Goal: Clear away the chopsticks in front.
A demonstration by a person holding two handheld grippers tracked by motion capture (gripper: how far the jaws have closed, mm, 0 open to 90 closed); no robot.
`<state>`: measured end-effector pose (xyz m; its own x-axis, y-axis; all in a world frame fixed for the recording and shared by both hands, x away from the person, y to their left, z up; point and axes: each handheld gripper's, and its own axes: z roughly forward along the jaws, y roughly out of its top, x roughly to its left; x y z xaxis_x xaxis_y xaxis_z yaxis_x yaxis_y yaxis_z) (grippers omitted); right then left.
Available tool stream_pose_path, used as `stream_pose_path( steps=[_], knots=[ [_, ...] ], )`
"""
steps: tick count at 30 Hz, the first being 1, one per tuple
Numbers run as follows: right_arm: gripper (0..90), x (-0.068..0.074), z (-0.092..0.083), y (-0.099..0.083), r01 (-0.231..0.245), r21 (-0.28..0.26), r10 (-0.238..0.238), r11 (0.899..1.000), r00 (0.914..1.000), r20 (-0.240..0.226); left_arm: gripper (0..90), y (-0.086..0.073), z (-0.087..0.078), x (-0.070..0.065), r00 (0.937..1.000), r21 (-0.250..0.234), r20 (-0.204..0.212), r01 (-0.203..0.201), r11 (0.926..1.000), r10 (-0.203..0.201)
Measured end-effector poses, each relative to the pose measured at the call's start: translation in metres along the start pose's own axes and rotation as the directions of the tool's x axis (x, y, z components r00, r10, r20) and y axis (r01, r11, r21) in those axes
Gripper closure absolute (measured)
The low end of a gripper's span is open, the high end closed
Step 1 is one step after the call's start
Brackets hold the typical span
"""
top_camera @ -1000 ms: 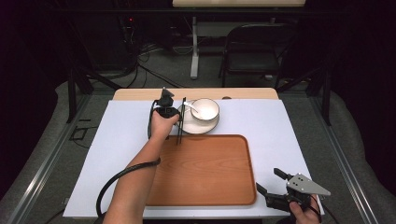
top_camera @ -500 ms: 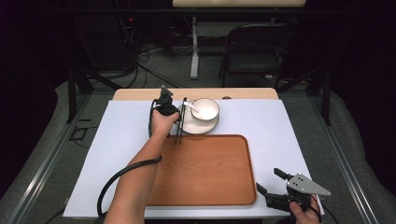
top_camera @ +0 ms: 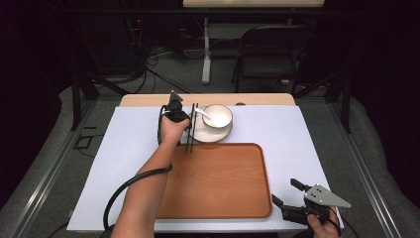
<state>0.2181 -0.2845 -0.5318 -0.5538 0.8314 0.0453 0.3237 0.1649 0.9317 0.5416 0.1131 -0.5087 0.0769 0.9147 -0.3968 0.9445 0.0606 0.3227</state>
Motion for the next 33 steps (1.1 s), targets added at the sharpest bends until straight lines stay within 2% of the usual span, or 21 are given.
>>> stream_pose_path(
  steps=[8, 17, 19, 23, 27, 28, 29, 32, 33],
  knots=[
    [14.8, 0.0, 0.0, 0.0, 0.001, 0.0, -0.001, 1.0, 1.0, 0.0, 86.0, -0.003, -0.02, 0.004, 0.9997, -0.042, 0.015, 0.018, 0.999, -0.017],
    [14.8, 0.0, 0.001, 0.0, 0.002, 0.004, -0.002, 1.0, 1.0, 0.0, 86.0, -0.028, -0.047, 0.013, 0.9981, -0.074, 0.059, 0.024, 0.997, -0.019],
    [14.7, 0.001, 0.001, 0.001, 0.006, 0.007, -0.006, 1.0, 1.0, 0.001, 86.0, -0.04, -0.055, 0.016, 0.9959, -0.074, 0.09, 0.016, 0.9971, -0.009],
    [14.8, 0.001, 0.002, 0.001, 0.008, 0.009, -0.008, 1.0, 1.0, 0.002, 86.0, -0.059, -0.066, 0.016, 0.992, -0.073, 0.125, -0.008, 0.9973, 0.017],
    [14.8, 0.001, 0.002, 0.001, 0.008, 0.008, -0.008, 1.0, 1.0, 0.003, 86.0, -0.083, -0.075, 0.018, 0.9887, -0.075, 0.136, -0.053, 0.9958, 0.062],
    [14.8, 0.001, 0.002, 0.001, 0.008, 0.008, -0.008, 1.0, 1.0, 0.003, 85.9, -0.083, -0.075, 0.018, 0.9887, -0.075, 0.136, -0.053, 0.9958, 0.062],
    [14.8, 0.001, 0.002, 0.001, 0.005, 0.007, -0.005, 1.0, 1.0, 0.004, 86.0, -0.096, -0.078, 0.019, 0.9851, -0.073, 0.153, -0.068, 0.995, 0.078],
    [14.8, 0.001, 0.002, 0.001, 0.007, 0.007, -0.007, 1.0, 1.0, 0.005, 86.0, -0.115, -0.081, 0.022, 0.979, -0.072, 0.192, -0.057, 0.9958, 0.07],
    [14.8, 0.001, 0.002, 0.001, 0.006, 0.007, -0.006, 1.0, 1.0, 0.006, 86.0, -0.12, -0.082, 0.023, 0.9774, -0.073, 0.197, -0.064, 0.9953, 0.078]
  ],
)
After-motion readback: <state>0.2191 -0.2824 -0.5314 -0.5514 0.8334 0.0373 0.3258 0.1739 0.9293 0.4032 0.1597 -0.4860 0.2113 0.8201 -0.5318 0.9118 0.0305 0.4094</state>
